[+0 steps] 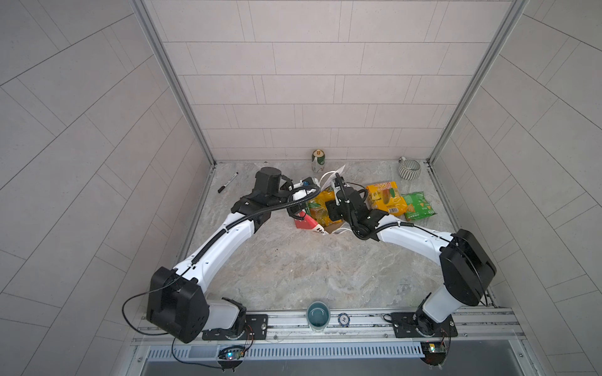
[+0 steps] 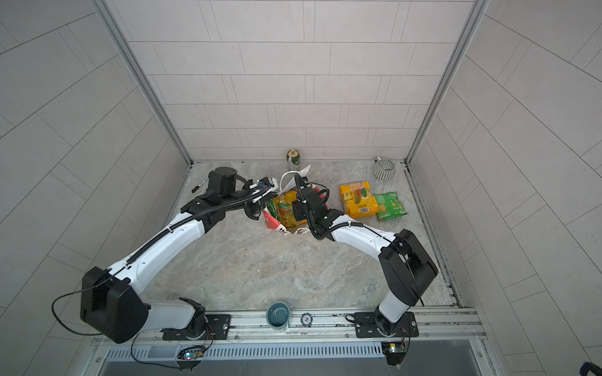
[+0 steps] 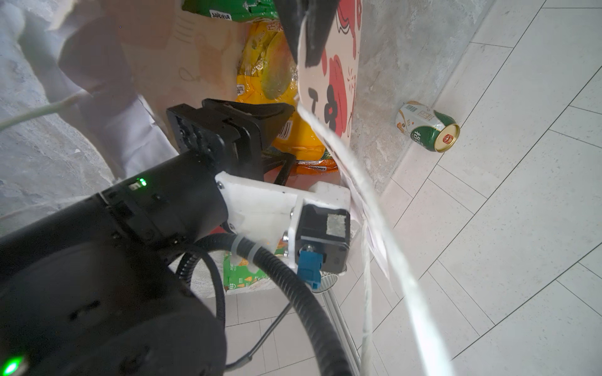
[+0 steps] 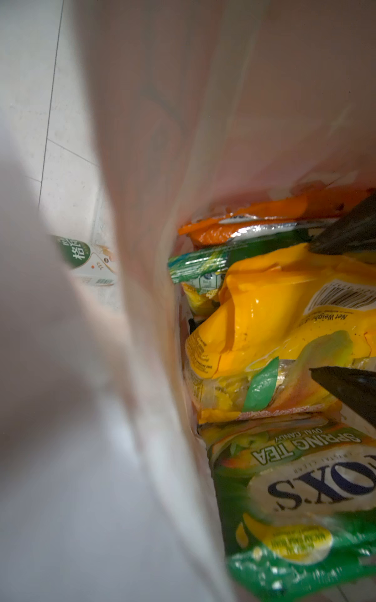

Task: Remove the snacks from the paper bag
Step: 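Close the right gripper on the yellow mango pack inside the bag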

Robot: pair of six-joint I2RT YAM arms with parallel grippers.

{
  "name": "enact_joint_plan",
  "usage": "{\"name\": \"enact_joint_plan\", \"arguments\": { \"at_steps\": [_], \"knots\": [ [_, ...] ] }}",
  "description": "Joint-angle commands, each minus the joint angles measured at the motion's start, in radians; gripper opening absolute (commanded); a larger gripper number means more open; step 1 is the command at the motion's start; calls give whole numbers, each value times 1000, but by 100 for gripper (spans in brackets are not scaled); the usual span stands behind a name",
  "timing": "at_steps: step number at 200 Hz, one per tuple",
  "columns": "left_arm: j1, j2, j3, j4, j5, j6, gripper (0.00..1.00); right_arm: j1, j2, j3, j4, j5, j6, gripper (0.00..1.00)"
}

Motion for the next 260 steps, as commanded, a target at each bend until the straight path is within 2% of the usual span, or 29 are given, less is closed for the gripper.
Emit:
{"name": "enact_joint_plan", "arguments": {
  "at_steps": [1,52,70,90,124,152,260],
  "knots": [
    [-9,-4,3,55,51,1,0,-1,34,36,-49,91,22,58],
    [-8,-4,-1,54,48,3,0,-2,110,71,-40,91,56,59],
    [-9,-8,-2,54,50,4,0,-2,131,66,-8,82,70,55],
    [-8,-9,-3,54,48,5,0,-1,146,65,14,59,80,43],
    [-9,-9,-5,56,42,7,0,-2,105,56,51,-21,82,14],
    [-9,-7,-6,56,42,6,0,-4,49,56,44,-76,62,3],
    [-7,-6,-5,54,13,5,0,-11,-142,50,-24,-126,19,0]
  ]
}}
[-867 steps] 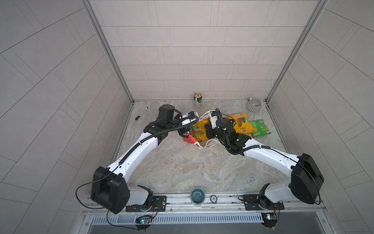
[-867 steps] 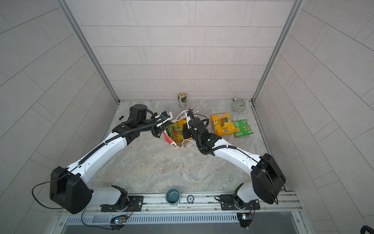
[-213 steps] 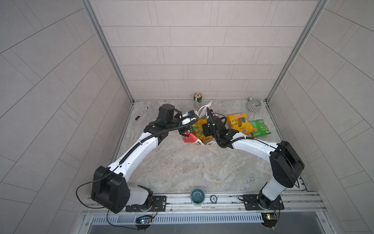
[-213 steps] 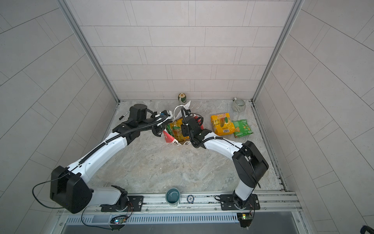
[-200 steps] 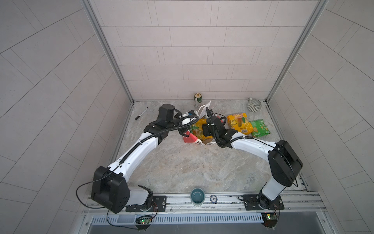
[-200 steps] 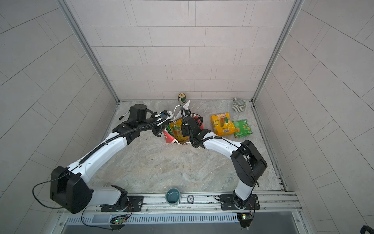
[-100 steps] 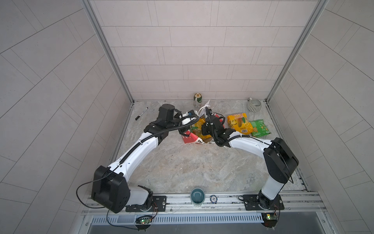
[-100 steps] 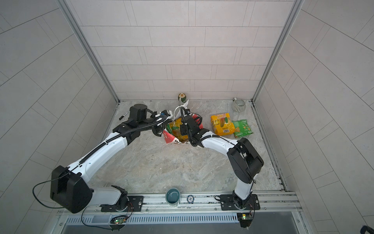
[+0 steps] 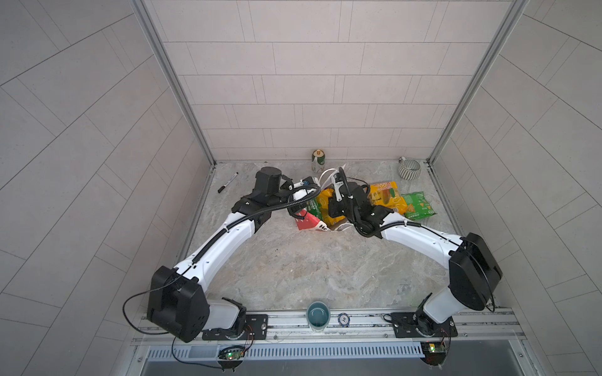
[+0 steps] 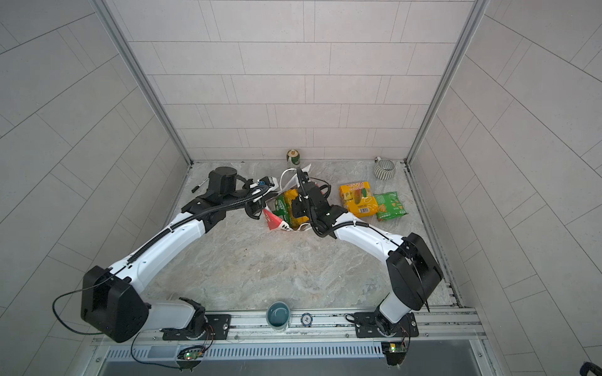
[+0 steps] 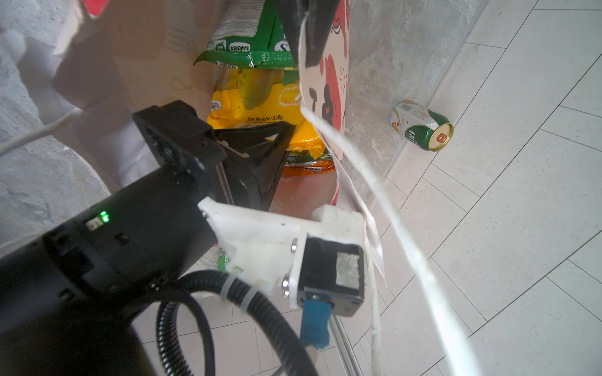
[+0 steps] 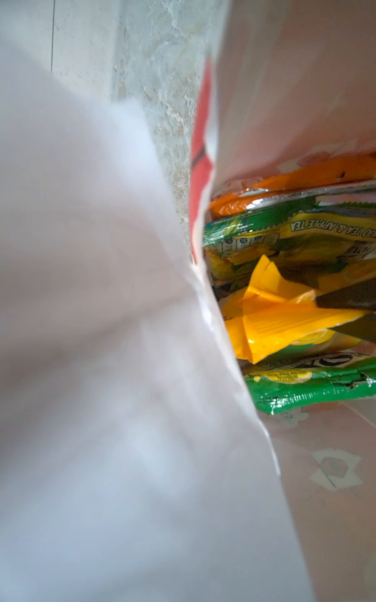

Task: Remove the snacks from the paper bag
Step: 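Close the right gripper on the yellow mango pack inside the bag, then lift the yellow mango pack up out of the paper bag with the right gripper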

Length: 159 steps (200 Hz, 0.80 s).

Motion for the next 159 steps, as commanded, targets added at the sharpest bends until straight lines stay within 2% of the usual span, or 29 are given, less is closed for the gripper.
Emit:
{"name": "enact_joint_plan", "arguments": {
  "at_steps": [1,96,131,159],
  "knots": [
    [-7,-11,-3,33,26,5,0,-5,-78,5,32,-10,-25,0],
    [-5,-13,-7,28,18,8,0,-20,-242,-62,67,-126,-149,0],
    [-6,-11,-5,32,23,6,0,-44,-243,-72,83,-227,-163,0],
    [-6,-11,-9,35,36,6,0,-51,-236,-88,96,-239,-168,0]
  ]
}}
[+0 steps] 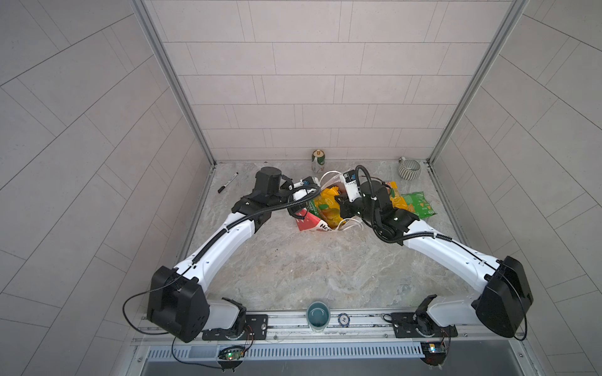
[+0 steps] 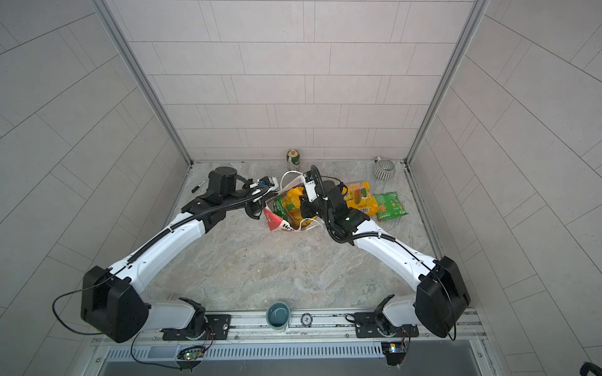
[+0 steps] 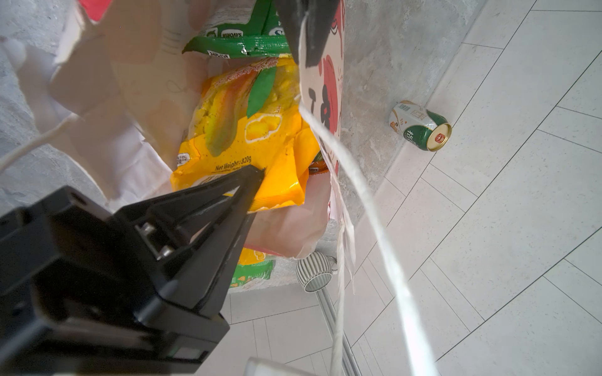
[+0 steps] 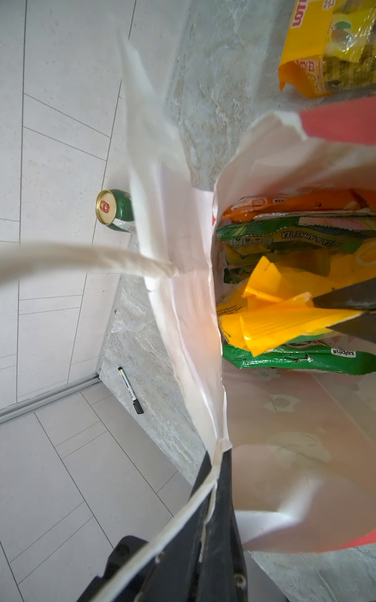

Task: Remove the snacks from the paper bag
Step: 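Lift the yellow mango pack up out of the paper bag with the right gripper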

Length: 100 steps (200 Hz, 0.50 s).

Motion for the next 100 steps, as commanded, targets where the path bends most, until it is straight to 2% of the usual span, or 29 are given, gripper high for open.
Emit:
{"name": "enact_joint_plan", "arguments": {
  "at_steps": [1,100],
  "knots": [
    [-6,-11,-9,33,37,7,0,-3,-30,-5,107,-50,-25,0],
    [-5,-47,-33,27,23,31,0,-6,-80,10,137,-100,-18,0]
  ]
}}
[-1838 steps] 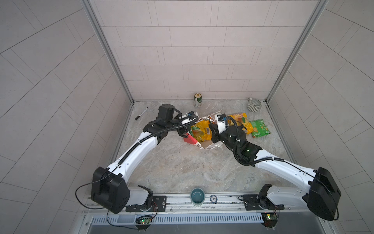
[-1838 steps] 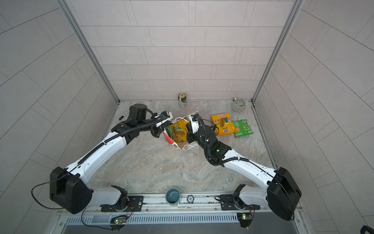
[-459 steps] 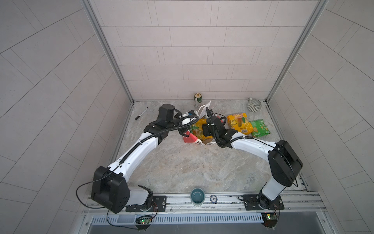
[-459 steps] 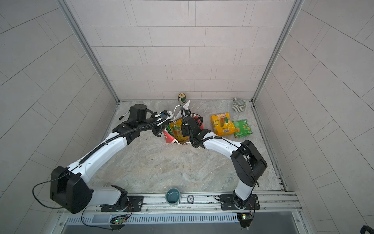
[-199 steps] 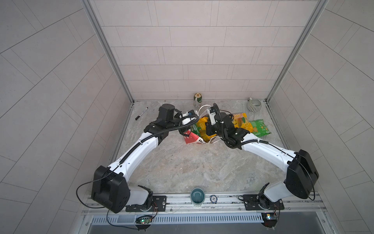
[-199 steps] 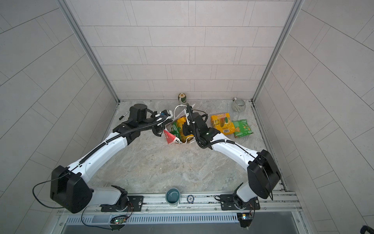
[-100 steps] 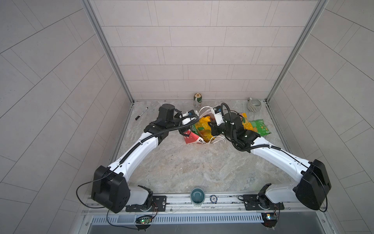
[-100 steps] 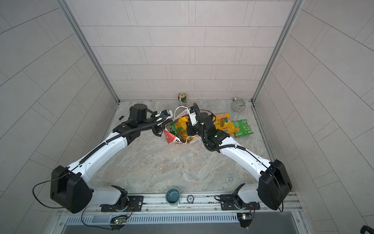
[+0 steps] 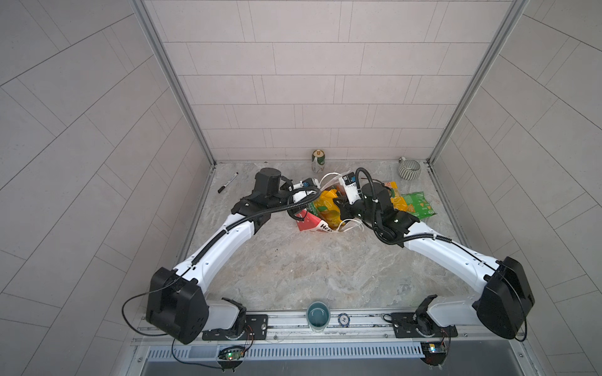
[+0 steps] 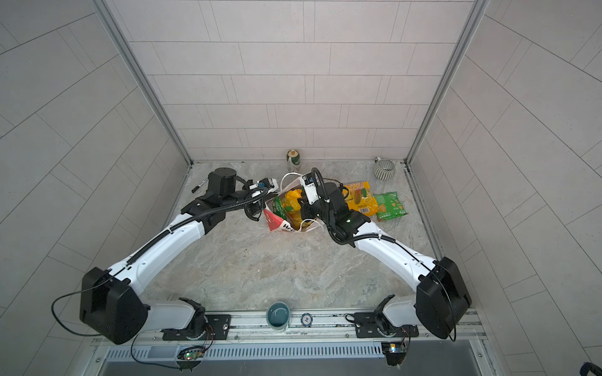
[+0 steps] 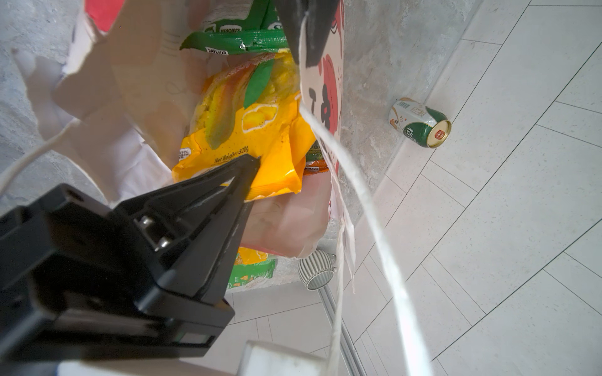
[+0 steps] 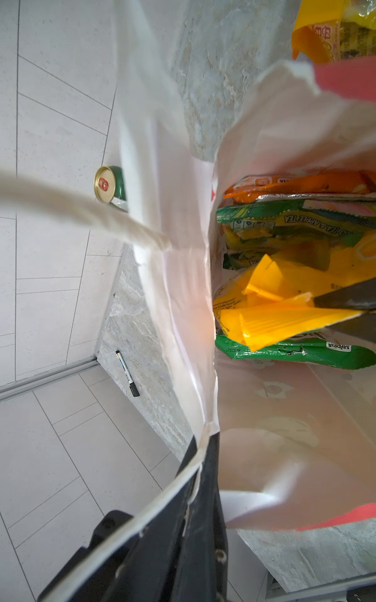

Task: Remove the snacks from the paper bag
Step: 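Lift the yellow mango pack up out of the paper bag with the right gripper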

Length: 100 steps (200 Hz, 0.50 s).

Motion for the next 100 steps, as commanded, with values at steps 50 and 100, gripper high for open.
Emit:
{"name": "enact_joint_plan", "arguments": {
  "at_steps": [50,100],
  "knots": [
    [-3,-27,-22,16,6,22,0,-3,-70,68,77,-63,-7,0],
    [17,-21,18,-1,50,11,0,-12,-74,92,82,-59,3,0]
  ]
}}
